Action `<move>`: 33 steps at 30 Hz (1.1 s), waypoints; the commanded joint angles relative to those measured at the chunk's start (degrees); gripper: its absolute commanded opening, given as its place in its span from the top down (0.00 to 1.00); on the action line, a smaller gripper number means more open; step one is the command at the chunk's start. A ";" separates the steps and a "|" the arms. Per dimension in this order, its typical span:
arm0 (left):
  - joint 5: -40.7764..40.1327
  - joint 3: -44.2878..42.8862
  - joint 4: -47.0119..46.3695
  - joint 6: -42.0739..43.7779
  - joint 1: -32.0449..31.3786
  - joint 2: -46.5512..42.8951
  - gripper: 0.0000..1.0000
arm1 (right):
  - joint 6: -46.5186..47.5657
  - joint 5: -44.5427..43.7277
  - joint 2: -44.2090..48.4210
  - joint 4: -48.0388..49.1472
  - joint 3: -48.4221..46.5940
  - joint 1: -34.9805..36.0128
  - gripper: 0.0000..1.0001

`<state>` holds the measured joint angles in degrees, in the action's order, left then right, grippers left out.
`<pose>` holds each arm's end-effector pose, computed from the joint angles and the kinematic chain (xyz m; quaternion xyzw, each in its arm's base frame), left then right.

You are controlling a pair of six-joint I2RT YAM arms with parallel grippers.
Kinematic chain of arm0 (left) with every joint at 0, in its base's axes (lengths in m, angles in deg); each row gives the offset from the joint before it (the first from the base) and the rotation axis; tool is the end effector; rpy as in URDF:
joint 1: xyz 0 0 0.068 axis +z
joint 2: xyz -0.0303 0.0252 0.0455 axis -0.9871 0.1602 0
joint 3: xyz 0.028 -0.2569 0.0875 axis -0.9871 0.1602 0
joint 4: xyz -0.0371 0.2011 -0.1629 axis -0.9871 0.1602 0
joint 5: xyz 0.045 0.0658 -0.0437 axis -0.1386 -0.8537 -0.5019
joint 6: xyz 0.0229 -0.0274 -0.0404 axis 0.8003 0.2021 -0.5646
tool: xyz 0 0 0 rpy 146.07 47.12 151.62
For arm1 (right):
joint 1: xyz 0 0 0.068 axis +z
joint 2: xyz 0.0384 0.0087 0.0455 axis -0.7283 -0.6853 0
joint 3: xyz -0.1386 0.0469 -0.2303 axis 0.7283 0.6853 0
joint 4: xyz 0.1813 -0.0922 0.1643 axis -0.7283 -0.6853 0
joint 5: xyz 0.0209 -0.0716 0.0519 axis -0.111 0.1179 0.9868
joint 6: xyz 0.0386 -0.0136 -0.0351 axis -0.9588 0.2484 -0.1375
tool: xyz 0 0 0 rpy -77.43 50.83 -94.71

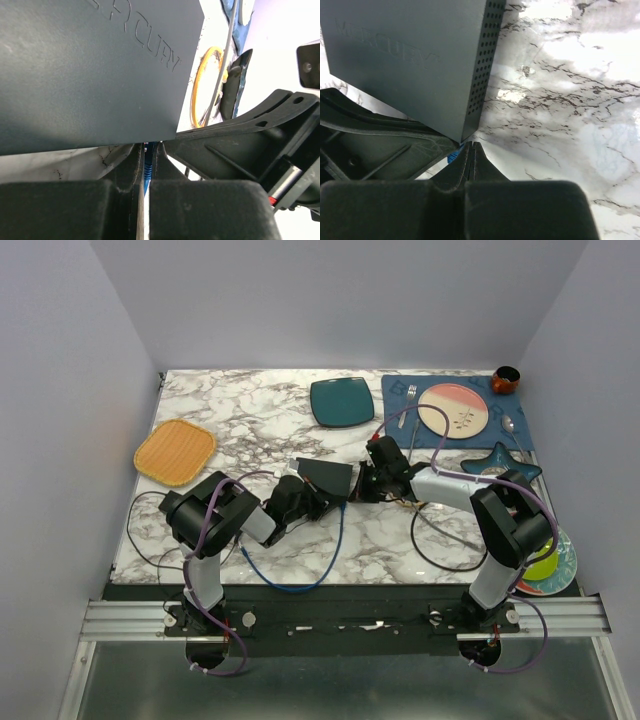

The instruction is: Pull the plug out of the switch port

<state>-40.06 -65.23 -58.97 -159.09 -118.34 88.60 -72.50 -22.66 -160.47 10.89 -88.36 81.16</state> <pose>0.2447 -0.1953 0.0939 -0.2566 0.7981 -0.4958 0.2265 0.2830 0.2010 0.1562 0.0112 0.9425 0.2553 0.2155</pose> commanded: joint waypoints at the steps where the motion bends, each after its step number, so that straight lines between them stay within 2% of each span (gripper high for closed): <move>1: 0.21 2.31 6.85 1.28 -0.41 2.52 1.00 | -0.06 -0.60 -0.45 -0.88 -2.60 0.30 0.99; 23: 0.39 3.01 5.35 0.76 -0.41 2.69 1.00 | -0.94 0.72 -0.10 -1.32 -2.52 2.68 0.99; 33: 0.83 4.68 5.00 1.20 -0.49 1.73 1.00 | -2.00 -1.30 -5.37 -2.20 -7.79 2.68 0.99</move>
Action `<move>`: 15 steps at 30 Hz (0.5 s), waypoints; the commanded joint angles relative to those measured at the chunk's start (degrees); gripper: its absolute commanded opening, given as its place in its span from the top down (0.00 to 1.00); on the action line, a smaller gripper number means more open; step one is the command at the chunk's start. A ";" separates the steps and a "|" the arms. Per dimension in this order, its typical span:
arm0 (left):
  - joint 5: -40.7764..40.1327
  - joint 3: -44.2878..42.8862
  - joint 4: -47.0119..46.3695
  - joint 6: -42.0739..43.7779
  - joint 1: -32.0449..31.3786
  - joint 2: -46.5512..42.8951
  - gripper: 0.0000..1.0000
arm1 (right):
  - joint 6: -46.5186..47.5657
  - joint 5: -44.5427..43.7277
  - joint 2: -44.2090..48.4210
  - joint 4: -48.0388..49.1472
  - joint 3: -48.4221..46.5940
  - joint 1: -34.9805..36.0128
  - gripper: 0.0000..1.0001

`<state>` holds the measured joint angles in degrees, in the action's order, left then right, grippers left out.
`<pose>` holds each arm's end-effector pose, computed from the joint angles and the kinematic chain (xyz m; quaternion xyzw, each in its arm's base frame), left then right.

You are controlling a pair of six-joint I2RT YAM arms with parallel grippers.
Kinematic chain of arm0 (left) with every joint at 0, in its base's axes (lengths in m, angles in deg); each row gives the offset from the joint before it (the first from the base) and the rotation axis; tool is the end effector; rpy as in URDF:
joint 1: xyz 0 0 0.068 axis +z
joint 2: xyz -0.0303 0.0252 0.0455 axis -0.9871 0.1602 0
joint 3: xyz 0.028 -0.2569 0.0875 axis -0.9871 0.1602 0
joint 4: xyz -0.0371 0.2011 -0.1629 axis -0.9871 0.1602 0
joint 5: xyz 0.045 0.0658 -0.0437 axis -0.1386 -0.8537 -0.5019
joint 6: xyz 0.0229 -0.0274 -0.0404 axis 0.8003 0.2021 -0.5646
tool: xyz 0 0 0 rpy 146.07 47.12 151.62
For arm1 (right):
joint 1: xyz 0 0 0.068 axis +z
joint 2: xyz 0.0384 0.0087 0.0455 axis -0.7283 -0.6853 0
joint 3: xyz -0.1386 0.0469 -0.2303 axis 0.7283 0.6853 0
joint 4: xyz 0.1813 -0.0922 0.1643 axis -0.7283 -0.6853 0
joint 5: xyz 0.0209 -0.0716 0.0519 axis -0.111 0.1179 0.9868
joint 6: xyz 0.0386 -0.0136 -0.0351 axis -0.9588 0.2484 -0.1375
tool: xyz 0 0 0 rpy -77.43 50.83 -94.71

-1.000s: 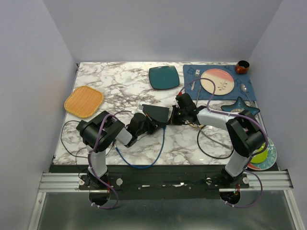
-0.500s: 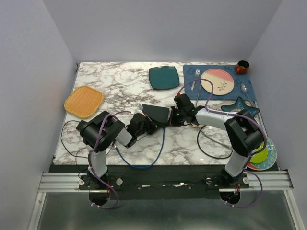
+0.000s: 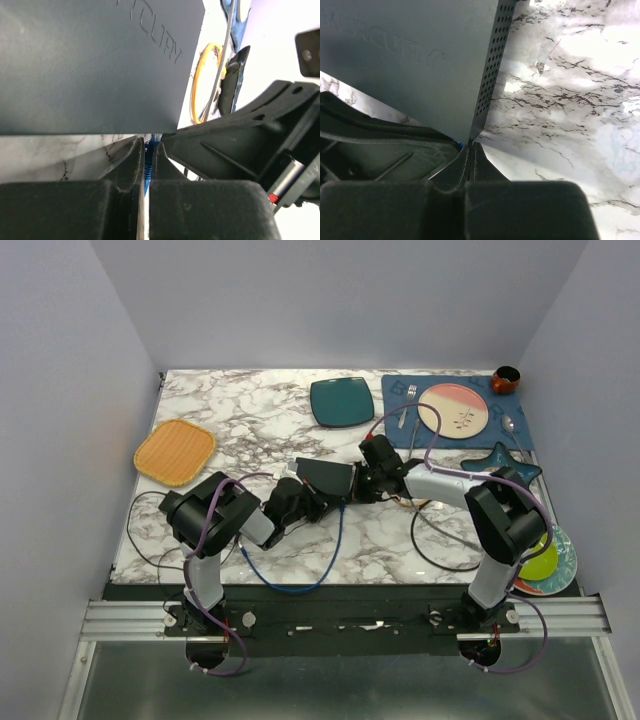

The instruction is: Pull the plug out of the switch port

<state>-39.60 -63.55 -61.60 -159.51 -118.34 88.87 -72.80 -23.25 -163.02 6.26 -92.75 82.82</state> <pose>0.2397 -0.1918 0.0910 -0.2558 0.7949 -0.5023 0.2246 0.2865 0.2156 0.1577 0.0036 0.9505 0.2416 0.1956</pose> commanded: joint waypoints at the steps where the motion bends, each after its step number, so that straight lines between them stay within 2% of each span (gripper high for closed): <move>1: 0.37 3.26 7.54 1.61 -0.41 1.29 1.00 | -1.78 -0.89 -2.99 2.26 -3.75 1.01 0.99; 13: 0.72 7.92 6.31 2.05 -0.50 -4.42 1.00 | 0.23 -0.90 -0.63 0.06 -5.78 0.93 0.99; 15: 1.07 7.05 7.88 3.63 -0.41 -7.74 1.00 | 1.03 -1.41 4.20 -0.38 -3.94 1.19 0.92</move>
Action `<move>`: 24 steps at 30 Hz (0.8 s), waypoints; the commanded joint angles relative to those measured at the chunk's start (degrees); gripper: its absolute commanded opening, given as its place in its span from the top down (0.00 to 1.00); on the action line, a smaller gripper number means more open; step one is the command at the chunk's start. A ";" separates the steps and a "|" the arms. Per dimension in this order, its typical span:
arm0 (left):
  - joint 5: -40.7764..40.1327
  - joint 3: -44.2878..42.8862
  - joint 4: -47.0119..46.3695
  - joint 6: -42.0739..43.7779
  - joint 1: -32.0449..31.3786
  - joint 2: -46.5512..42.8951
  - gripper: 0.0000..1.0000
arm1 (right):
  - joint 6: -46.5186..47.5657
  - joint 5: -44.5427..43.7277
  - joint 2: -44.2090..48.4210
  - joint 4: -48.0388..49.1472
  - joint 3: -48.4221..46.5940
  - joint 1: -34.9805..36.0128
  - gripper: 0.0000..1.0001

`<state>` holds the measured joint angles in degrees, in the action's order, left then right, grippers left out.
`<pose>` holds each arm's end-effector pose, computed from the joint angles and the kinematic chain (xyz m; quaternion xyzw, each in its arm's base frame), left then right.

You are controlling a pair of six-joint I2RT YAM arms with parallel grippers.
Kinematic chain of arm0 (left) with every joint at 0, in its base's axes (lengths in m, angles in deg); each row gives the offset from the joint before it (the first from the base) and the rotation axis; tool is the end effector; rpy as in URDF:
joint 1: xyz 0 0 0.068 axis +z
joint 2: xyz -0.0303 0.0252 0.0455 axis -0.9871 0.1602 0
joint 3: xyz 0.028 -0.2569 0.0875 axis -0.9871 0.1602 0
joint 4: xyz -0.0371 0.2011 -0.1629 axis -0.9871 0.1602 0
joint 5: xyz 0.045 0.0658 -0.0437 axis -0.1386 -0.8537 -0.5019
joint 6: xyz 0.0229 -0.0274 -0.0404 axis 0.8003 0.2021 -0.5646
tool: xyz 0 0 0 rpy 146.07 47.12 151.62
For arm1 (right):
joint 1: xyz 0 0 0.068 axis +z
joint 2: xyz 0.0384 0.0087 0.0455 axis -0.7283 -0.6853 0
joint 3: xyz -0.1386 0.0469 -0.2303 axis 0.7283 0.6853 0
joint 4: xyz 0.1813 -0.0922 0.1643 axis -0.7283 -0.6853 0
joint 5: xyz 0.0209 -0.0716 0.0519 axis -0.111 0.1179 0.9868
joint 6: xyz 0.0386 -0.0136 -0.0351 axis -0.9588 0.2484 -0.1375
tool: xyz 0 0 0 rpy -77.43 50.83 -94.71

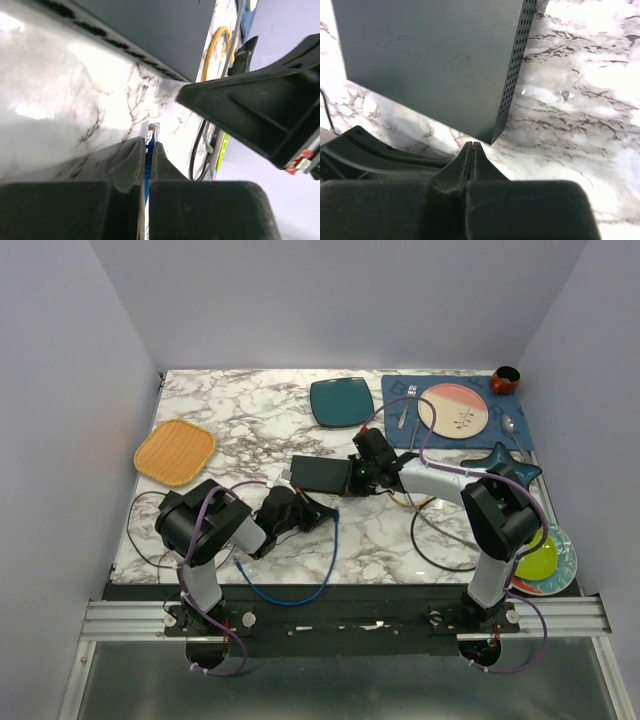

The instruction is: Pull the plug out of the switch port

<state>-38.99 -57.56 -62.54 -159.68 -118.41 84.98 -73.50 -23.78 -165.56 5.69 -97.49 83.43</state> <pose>0.2182 -0.1761 0.0904 -0.2564 0.8002 -0.4979 0.2148 0.2993 0.2294 0.1652 0.0047 0.9464 0.2485 0.2064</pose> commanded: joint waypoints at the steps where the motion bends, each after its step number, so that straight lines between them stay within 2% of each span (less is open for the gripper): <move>1: 0.29 0.71 9.87 4.50 -0.34 -5.27 1.00 | 2.78 -1.85 8.49 0.02 1.86 0.67 0.86; 2: 0.02 -0.52 12.76 5.38 -0.34 -6.67 1.00 | 3.05 -2.03 10.68 -0.60 4.05 0.67 0.72; 5: -1.56 -3.68 19.78 9.42 -0.34 -12.82 1.00 | 4.11 0.07 17.98 -1.04 8.88 0.67 0.56; 7: -2.78 -5.35 22.97 12.06 -0.34 -17.05 1.00 | 4.80 2.96 22.73 0.27 12.14 0.67 0.54; 8: -3.14 -7.02 25.59 12.77 -0.34 -18.19 1.00 | 5.16 7.50 24.14 3.15 13.81 0.67 0.53; 11: -4.20 -9.74 28.94 14.09 -0.17 -21.53 1.00 | 4.81 13.94 29.85 11.31 22.50 1.45 0.47; 14: -4.02 -11.77 30.10 14.09 -0.17 -22.94 1.00 | 4.64 16.06 33.55 18.27 29.37 3.47 0.43; 20: -3.67 -12.66 30.45 12.95 -0.25 -25.40 1.00 | 1.82 13.88 36.63 25.04 33.07 5.32 0.39; 24: -4.55 -11.78 30.89 13.13 -0.78 -27.69 1.00 | 1.29 11.77 35.50 26.03 31.58 5.59 0.39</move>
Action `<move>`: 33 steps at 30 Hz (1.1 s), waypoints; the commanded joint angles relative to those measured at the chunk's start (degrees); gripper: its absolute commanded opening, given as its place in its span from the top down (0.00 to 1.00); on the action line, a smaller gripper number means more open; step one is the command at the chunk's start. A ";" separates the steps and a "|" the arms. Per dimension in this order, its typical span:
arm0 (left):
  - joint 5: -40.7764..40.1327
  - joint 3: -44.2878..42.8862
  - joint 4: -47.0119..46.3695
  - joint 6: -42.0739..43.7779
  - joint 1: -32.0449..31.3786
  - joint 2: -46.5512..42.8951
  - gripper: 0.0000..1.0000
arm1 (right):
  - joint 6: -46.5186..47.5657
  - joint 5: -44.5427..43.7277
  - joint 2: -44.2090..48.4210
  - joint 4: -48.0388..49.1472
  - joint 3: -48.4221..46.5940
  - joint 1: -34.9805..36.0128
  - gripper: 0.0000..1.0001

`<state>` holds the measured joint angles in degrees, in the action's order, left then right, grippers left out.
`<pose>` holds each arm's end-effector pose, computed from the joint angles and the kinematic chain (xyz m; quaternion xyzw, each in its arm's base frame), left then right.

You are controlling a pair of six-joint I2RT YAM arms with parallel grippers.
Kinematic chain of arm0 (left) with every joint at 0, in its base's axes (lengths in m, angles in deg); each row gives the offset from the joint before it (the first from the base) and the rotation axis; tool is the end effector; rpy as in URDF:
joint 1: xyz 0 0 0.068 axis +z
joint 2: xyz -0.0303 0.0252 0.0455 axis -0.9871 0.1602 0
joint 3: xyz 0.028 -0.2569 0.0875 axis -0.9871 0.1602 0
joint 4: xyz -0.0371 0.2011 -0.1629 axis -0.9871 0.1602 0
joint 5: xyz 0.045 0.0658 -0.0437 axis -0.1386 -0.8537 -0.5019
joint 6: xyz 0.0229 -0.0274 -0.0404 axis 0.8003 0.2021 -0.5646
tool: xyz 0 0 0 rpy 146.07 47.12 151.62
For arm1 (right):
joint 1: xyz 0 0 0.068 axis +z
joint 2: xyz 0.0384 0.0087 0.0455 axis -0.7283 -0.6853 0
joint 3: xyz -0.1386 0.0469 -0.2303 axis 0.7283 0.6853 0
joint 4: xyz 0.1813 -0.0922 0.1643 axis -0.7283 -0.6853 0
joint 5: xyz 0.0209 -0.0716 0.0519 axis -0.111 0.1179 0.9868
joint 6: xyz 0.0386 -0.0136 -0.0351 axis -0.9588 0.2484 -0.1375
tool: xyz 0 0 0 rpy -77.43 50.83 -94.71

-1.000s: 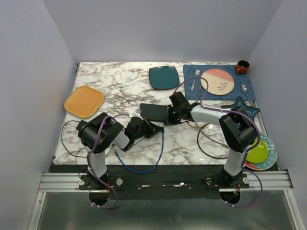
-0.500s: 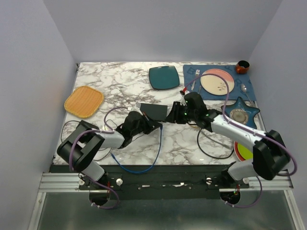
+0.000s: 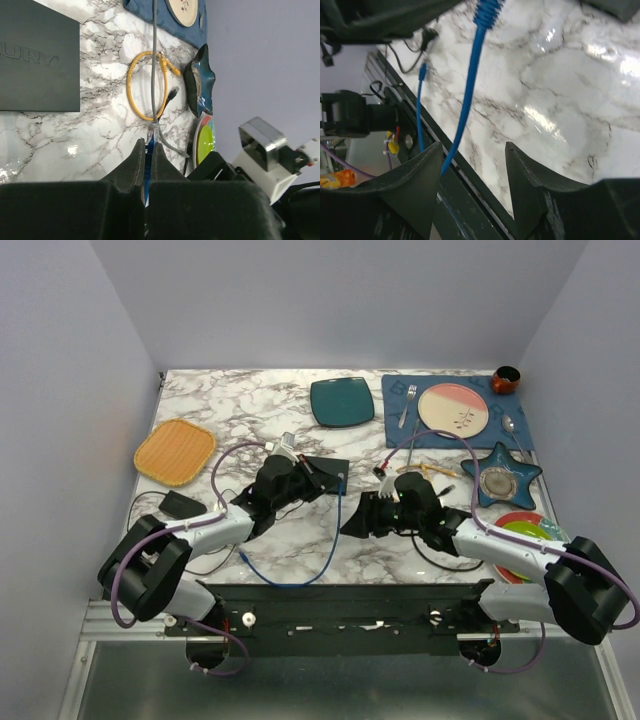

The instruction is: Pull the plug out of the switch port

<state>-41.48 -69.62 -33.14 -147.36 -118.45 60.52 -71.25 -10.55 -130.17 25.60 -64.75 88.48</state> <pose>0.2295 -0.1832 0.2099 -0.1680 0.7885 -0.5008 0.3148 0.1768 0.1752 0.2006 -0.1217 0.8494 0.4353 0.2724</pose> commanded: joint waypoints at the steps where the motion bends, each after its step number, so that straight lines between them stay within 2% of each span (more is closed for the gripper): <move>1: -2.23 0.46 1.58 0.71 -0.82 -3.32 1.00 | -0.96 -1.28 -0.85 5.86 -1.95 0.54 0.39; 7: -3.02 0.99 2.02 0.44 -1.88 -4.55 1.00 | -1.49 0.56 -6.03 7.00 -4.24 1.94 0.39; 8: -3.20 0.99 2.02 0.45 -2.32 -4.64 1.00 | -1.49 0.56 -6.74 6.74 -4.67 2.38 0.43; 10: -3.03 0.99 1.93 0.45 -2.76 -4.73 1.00 | -1.66 0.39 -7.36 7.43 -4.59 2.74 0.58; 11: -2.85 1.16 2.02 0.45 -3.02 -4.73 1.00 | -2.18 -0.31 -7.10 7.35 -4.59 2.82 0.78; 13: -3.11 1.52 2.54 0.36 -3.11 -5.60 0.98 | -2.01 -2.41 -5.79 5.25 -5.29 2.82 0.92; 14: -4.42 1.34 4.90 1.40 -2.94 -6.48 0.86 | -0.97 -5.38 -3.70 1.58 -5.73 2.82 0.99; 16: -5.83 0.47 8.42 3.34 -0.92 -9.99 0.68 | 0.62 -9.70 -0.53 -3.78 -8.26 2.82 0.99; 17: -6.53 -0.76 12.87 4.04 0.13 -11.40 0.56 | 1.93 -15.29 2.71 -9.99 -9.33 2.74 0.99; 19: -8.81 -1.99 17.38 5.63 3.64 -15.53 0.47 | 4.22 -20.94 5.36 -14.95 -11.09 2.74 0.99; 20: -9.69 -2.96 21.40 6.07 5.05 -16.76 0.41 | 5.71 -28.71 6.51 -20.72 -13.62 2.48 0.99; 21: -10.83 -3.23 23.36 6.24 6.28 -19.55 0.38 | 6.16 -31.92 8.00 -23.56 -14.77 1.86 0.99; 24: -12.68 -2.53 27.15 5.90 9.98 -25.01 0.33 | 6.69 -36.96 9.68 -30.87 -18.73 -3.66 0.99; 29: -11.56 3.61 26.29 3.26 10.60 -30.39 0.33 | 6.25 -35.39 9.86 -38.25 -24.71 -16.74 0.99; 33: -9.35 6.52 25.66 1.94 10.51 -31.71 0.34 | 7.65 -34.77 8.28 -42.12 -28.14 -23.88 0.99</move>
<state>-52.04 -66.52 -9.62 -143.90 -107.89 29.44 -65.48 -42.86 -120.55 -7.34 -89.28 69.99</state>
